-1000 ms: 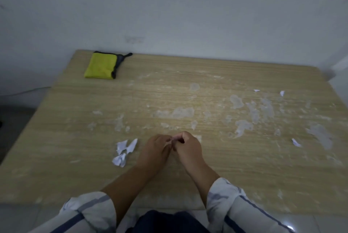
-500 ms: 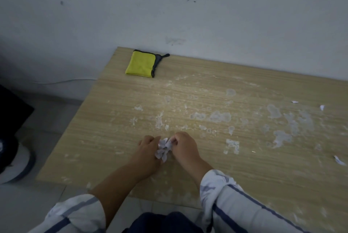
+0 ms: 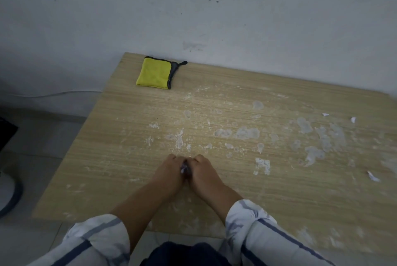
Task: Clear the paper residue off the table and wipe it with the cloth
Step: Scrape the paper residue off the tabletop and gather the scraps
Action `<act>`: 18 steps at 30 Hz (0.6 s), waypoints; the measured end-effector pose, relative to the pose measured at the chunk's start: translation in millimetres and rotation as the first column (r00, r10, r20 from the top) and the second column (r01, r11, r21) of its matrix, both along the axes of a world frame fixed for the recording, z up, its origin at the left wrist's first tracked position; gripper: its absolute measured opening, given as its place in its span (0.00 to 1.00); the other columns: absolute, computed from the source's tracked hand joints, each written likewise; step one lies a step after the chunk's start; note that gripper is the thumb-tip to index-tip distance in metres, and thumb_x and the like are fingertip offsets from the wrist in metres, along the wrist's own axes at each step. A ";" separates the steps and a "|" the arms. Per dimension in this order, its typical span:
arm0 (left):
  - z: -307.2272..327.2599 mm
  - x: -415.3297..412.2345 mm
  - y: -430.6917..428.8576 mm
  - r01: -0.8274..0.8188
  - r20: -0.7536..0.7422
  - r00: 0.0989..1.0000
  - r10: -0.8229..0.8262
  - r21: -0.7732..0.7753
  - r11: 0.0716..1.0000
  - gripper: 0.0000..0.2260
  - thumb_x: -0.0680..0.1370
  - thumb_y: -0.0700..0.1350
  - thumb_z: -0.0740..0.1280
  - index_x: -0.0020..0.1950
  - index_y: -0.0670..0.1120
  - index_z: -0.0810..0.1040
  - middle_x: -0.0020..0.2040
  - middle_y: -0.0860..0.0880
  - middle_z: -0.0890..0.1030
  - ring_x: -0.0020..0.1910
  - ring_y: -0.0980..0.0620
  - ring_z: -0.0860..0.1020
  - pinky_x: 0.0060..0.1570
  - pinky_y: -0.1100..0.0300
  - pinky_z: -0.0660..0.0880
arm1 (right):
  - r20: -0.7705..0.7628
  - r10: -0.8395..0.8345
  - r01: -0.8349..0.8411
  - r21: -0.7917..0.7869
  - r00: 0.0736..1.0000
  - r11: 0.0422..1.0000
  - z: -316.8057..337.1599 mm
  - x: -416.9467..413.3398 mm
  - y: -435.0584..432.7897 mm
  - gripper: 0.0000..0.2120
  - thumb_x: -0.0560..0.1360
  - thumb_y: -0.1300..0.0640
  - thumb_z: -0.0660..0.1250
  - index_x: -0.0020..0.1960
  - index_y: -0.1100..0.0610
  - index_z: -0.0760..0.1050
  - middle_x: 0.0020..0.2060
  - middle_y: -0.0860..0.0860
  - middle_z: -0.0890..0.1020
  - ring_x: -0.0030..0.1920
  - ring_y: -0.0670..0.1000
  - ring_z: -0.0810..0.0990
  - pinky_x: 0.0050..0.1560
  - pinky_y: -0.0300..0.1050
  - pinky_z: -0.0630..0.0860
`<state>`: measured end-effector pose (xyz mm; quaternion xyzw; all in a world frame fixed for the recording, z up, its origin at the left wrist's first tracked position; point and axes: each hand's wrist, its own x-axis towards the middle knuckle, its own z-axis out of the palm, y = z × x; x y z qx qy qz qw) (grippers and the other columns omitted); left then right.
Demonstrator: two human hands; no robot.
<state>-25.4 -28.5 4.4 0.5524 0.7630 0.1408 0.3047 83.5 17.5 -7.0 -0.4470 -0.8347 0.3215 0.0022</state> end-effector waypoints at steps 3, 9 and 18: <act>0.2 -3.3 0.9 0.043 0.027 0.999 -0.042 -0.024 0.999 0.12 0.76 0.42 0.63 0.58 0.43 0.75 0.53 0.45 0.75 0.52 0.47 0.74 0.51 0.60 0.71 | 0.035 0.010 -0.012 0.038 0.999 0.999 1.3 -2.8 4.7 0.10 0.75 0.62 0.60 0.54 0.60 0.76 0.49 0.56 0.73 0.46 0.53 0.70 0.43 0.40 0.62; 2.3 -4.5 7.1 0.011 -0.023 1.000 -0.012 -0.031 0.999 0.08 0.77 0.42 0.62 0.48 0.42 0.80 0.46 0.43 0.80 0.40 0.50 0.75 0.39 0.61 0.67 | 0.126 -0.039 0.035 0.031 0.991 0.999 4.3 -11.0 15.9 0.07 0.74 0.60 0.63 0.45 0.60 0.80 0.44 0.55 0.71 0.39 0.53 0.70 0.40 0.42 0.65; 0.4 0.9 12.2 -0.030 -0.109 0.994 0.031 0.004 1.000 0.09 0.78 0.40 0.59 0.49 0.42 0.80 0.51 0.44 0.77 0.50 0.47 0.77 0.45 0.59 0.70 | 0.208 -0.050 0.031 0.095 0.977 0.995 8.1 -12.8 18.3 0.06 0.73 0.61 0.64 0.41 0.60 0.79 0.37 0.53 0.72 0.38 0.55 0.75 0.38 0.43 0.68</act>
